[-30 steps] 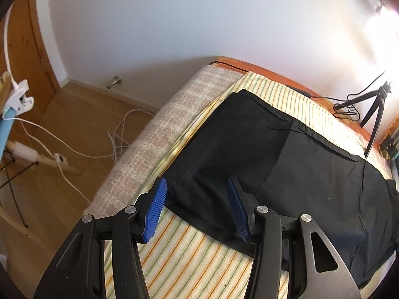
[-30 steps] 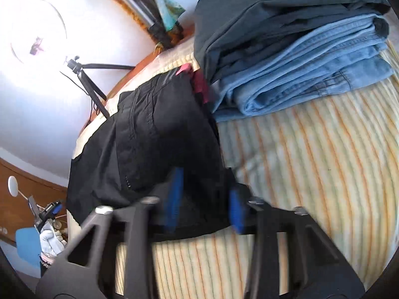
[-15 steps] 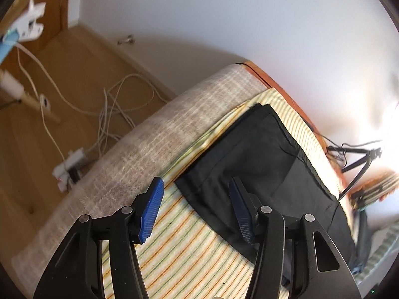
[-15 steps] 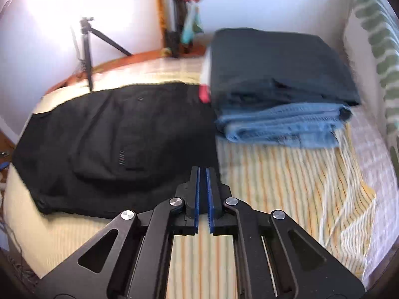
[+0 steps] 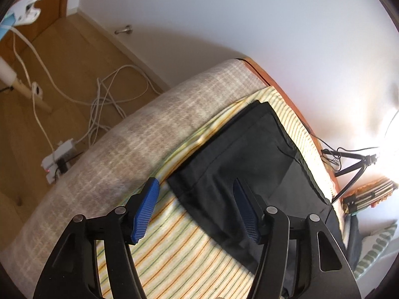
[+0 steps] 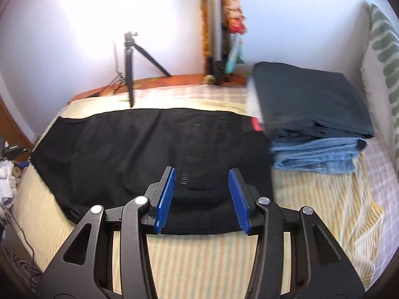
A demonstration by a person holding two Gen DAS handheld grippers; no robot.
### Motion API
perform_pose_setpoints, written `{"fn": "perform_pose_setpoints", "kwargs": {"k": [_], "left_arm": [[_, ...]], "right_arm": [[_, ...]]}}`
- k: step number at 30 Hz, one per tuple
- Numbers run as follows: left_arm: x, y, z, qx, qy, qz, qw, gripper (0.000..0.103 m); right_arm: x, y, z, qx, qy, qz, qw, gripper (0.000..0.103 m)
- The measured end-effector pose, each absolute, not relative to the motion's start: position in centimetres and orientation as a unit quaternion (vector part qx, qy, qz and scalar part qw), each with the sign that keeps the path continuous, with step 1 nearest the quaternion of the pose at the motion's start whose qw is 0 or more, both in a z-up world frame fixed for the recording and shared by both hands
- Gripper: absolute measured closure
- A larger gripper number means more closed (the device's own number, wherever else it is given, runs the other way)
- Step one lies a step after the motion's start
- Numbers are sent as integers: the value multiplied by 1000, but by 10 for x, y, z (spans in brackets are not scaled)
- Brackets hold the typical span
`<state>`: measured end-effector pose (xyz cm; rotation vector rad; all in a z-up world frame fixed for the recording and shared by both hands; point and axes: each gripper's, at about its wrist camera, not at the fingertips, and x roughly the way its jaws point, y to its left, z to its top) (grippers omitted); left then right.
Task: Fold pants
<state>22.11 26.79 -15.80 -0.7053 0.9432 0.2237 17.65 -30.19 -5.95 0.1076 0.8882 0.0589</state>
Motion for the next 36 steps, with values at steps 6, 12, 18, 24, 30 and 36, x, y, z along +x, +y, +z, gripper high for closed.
{"fn": "perform_pose_setpoints", "kwargs": {"k": [6,12,18,24,30,36], "left_arm": [[232,248,-156,-266,441,127,847,66],[228,244,-153,-227,422,113,870,96],[216,251,-144,-249,400,90,877,97],[218,254,-149,-261,392,80,879,97],[215,268,-166,-336,409,51,847,71],[202,263,-168,-352,410,25,841,64]], "right_arm": [[188,-258,-51,24,427,81,900,56],[236,-189,-37,-27,424,171,889,56],[312,-78,-41,-89,428,291,851,56],[382,34,-77,-111,463,361,802,56],[405,106,-125,-134,503,385,762,56],[401,131,-158,-178,516,371,751,56]]}}
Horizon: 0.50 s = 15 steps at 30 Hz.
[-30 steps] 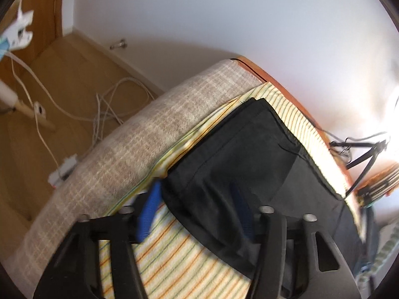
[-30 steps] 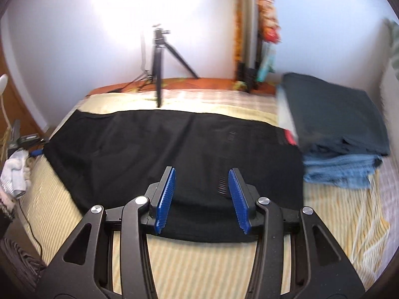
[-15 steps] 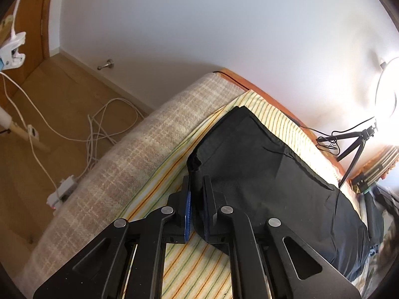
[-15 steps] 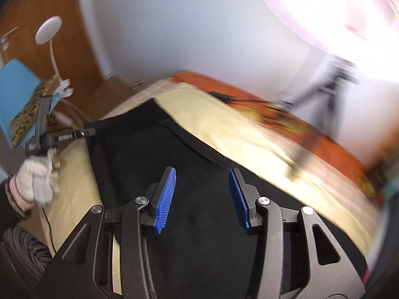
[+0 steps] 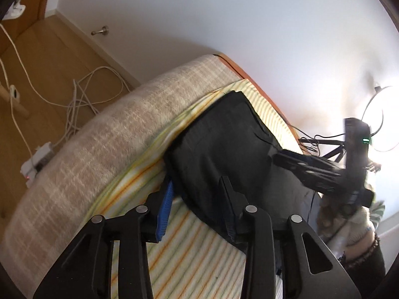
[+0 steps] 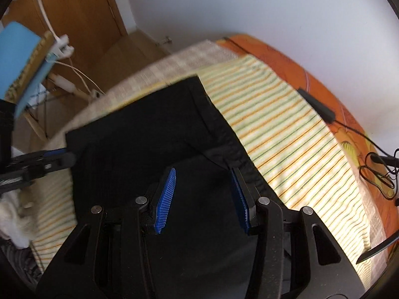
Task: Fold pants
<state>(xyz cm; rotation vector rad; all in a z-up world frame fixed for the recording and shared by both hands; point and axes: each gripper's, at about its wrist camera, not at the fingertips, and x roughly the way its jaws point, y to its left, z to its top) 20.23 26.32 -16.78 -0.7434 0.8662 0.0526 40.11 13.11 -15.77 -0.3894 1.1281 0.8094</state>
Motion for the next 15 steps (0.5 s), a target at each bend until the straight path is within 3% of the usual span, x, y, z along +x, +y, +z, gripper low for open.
{"fn": "perform_pose_setpoints", "kwargs": {"k": [2,6,8,10,15], "left_arm": [[205,264,-169,-365,402,14,839,56],[218,267,-168,-364,388,24,846,57],[226,264,-166,-341,388,35,855,63],[233,262,-168,-317,391,50,862,99],[228,258,-160,-297,365,36,882,97]], "right_arm": [[399,130,-161,-177,511,370,756,56],[400,129,-162,-168,510,370,758,55],[401,128,-162,-165,510,372,757,53],[402,129,-162,-160,512,375,756,50],[409,131,-157,-137,530,372,749,48]]}}
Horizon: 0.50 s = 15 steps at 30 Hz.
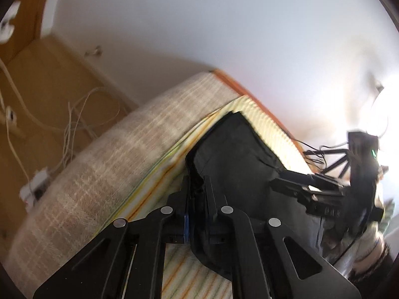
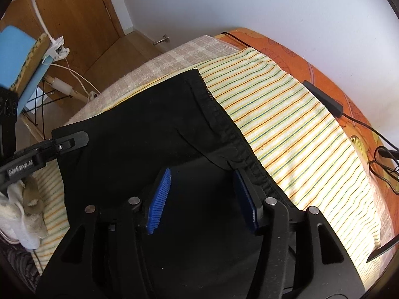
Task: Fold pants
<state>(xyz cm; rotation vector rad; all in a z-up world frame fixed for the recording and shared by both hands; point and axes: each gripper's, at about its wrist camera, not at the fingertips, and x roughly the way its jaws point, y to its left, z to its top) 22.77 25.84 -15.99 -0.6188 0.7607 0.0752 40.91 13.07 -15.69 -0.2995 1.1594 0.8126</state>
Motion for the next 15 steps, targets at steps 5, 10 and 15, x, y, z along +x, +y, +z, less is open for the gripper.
{"fn": "perform_pose_setpoints", "kwargs": {"k": [5,10,15], "left_arm": [[222,227,-137,-214,345,-1,914,97],[219,194,-127,-146,337,-26,930,97],[213,180,-122,-119,331,-41,935,97]], "right_arm": [[429,124,-136,-31,557,374,741,37],[449,131,-124,57,591,376,711,35],[452,162,-120,48,612,374,696,35]]}}
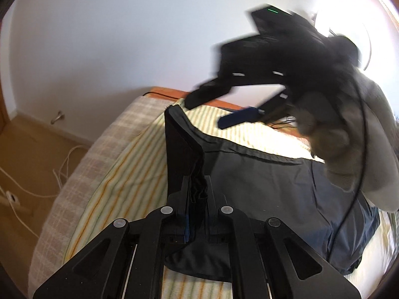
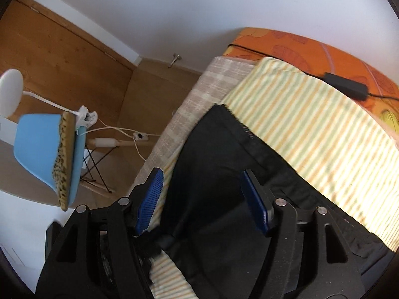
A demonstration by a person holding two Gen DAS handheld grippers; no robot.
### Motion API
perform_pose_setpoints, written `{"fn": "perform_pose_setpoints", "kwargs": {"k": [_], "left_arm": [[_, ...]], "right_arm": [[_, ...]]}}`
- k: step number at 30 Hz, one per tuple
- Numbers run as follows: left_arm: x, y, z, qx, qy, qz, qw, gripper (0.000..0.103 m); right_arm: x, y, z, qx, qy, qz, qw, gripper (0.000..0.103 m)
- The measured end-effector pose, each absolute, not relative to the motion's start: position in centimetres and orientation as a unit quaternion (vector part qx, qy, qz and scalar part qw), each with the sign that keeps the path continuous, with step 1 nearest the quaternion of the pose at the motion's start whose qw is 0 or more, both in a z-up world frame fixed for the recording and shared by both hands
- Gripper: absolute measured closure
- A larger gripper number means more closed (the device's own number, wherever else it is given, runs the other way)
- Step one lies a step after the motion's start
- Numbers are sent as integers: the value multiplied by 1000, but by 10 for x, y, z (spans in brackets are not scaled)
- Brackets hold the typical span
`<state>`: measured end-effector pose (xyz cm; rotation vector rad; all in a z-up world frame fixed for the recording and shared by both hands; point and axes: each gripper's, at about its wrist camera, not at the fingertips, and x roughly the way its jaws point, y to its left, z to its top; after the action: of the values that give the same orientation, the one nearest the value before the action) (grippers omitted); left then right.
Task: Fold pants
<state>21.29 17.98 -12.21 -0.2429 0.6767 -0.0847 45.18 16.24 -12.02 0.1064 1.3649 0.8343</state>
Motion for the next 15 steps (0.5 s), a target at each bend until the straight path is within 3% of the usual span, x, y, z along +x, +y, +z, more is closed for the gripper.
{"fn": "perform_pose_setpoints", "kwargs": {"k": [5,7,8,9,15], "left_arm": [[208,167,-115,-106,328,-63,937,97],[206,161,-111,-102,326,-71,937,97],[206,159,-110,-102,326,-76,937,97],[204,157,-107,-102,326,-80,937,97],[193,148,-80,-109,312,-100,939,97]], "right_arm": [[442,184,-132,-4,636,343,692,36],[440,182,-136,-11,637,332,696,57],[440,178,-138,-8,638,330,695,80],[440,173,-138,2,636,332,697,91],[427,146,-104,29,590,349,727,98]]}}
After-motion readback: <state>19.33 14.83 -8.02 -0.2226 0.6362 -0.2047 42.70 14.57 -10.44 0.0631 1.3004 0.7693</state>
